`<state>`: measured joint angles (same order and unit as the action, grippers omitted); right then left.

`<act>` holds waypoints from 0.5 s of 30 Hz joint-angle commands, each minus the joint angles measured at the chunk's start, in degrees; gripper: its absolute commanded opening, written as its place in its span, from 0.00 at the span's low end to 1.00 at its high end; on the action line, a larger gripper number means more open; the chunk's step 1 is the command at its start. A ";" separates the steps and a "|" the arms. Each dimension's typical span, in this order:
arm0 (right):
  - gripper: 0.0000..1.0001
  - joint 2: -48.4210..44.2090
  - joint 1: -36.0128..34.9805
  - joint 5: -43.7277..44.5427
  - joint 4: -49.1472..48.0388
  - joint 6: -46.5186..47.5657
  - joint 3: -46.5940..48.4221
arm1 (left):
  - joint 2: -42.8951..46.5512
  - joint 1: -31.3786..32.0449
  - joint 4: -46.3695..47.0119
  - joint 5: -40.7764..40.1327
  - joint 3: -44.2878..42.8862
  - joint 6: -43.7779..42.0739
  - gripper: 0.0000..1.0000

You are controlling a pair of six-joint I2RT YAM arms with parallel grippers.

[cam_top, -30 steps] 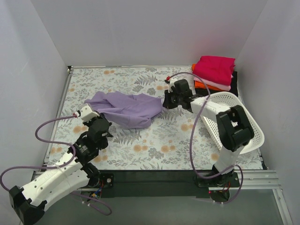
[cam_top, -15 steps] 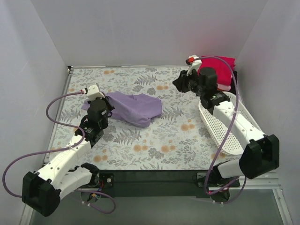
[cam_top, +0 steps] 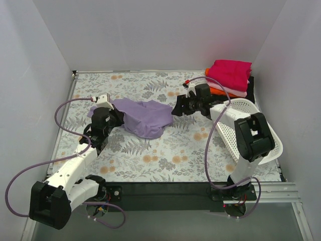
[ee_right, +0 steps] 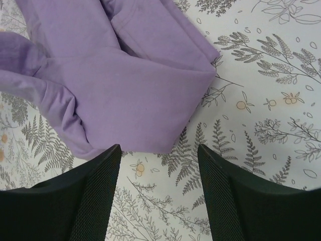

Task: Fold and stack the t-shirts
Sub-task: Flatten the tshirt out

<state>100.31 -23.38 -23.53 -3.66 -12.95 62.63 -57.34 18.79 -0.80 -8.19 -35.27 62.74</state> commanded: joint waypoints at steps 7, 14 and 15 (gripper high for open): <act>0.59 8.57 -1.58 -4.68 -3.63 -1.81 5.48 | -0.58 -4.02 5.98 13.20 2.57 -0.07 0.00; 0.60 13.06 -2.81 -6.61 -3.63 -2.08 7.68 | -0.40 -4.28 6.25 12.84 3.10 -0.16 0.00; 0.57 14.02 -2.99 -7.31 -3.63 -2.08 7.86 | -0.49 -4.63 6.60 12.93 3.27 -0.16 0.00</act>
<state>113.23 -25.56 -28.25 -5.34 -14.83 67.31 -58.74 14.98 4.19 3.51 -32.25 62.92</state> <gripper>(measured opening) 0.586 0.019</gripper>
